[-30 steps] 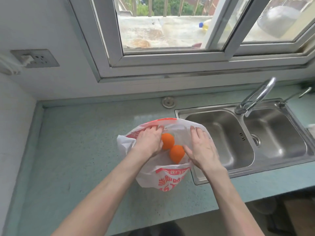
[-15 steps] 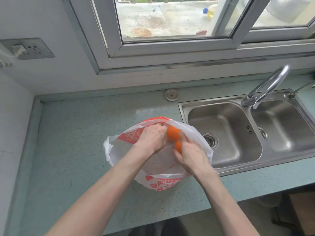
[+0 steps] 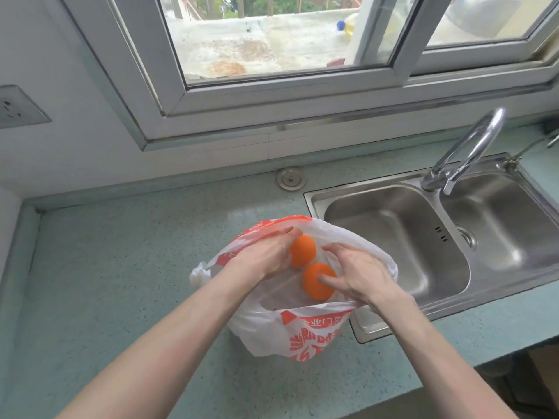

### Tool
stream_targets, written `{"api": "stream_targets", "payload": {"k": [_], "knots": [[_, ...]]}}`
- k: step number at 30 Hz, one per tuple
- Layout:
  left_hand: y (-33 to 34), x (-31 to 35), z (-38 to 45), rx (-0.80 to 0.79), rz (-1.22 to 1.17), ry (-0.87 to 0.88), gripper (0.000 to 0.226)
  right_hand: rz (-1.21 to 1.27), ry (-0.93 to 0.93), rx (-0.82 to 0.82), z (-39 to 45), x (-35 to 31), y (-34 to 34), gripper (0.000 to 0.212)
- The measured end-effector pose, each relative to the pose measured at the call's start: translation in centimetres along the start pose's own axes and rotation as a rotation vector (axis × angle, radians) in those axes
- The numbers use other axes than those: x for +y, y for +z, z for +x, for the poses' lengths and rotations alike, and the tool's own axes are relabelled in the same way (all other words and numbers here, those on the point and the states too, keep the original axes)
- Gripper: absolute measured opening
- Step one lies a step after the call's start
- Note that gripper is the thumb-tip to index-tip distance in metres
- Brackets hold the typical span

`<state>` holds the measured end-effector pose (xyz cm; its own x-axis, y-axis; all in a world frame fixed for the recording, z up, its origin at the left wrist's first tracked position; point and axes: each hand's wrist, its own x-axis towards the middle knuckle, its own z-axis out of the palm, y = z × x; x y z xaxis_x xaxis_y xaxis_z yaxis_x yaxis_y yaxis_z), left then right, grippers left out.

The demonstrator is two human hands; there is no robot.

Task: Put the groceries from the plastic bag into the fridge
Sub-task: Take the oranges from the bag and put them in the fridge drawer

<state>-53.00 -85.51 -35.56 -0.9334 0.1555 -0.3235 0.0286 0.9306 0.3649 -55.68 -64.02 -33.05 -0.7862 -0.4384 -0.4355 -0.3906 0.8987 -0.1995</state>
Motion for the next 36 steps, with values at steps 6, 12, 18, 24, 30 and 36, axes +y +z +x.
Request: {"api": "stream_targets", "payload": {"k": [6, 12, 18, 24, 30, 36], "knots": [[2.3, -0.1, 2.6, -0.047, 0.088, 0.025, 0.049, 0.008, -0.060, -0.037, 1.3, 1.3, 1.9, 0.073], [3.6, 1.1, 3.3, -0.063, 0.000, 0.042, 0.065, -0.195, -0.136, 0.008, 1.1, 0.4, 3.6, 0.067], [4.1, 2.7, 1.2, 0.090, 0.025, 0.066, 0.047, -0.159, -0.123, -0.023, 0.6, -0.6, 4.8, 0.083], [3.4, 4.4, -2.2, 0.057, 0.216, 0.002, 0.039, -0.093, -0.062, -0.018, -2.1, -1.2, 3.8, 0.068], [2.5, 5.8, -6.8, 0.087, 0.194, -0.071, 0.051, -0.034, -0.032, 0.033, -7.5, -3.1, 1.7, 0.060], [1.7, 6.0, -12.2, 0.187, 0.080, -0.091, 0.065, 0.081, -0.028, 0.159, -12.2, -4.4, 0.3, 0.071]]}}
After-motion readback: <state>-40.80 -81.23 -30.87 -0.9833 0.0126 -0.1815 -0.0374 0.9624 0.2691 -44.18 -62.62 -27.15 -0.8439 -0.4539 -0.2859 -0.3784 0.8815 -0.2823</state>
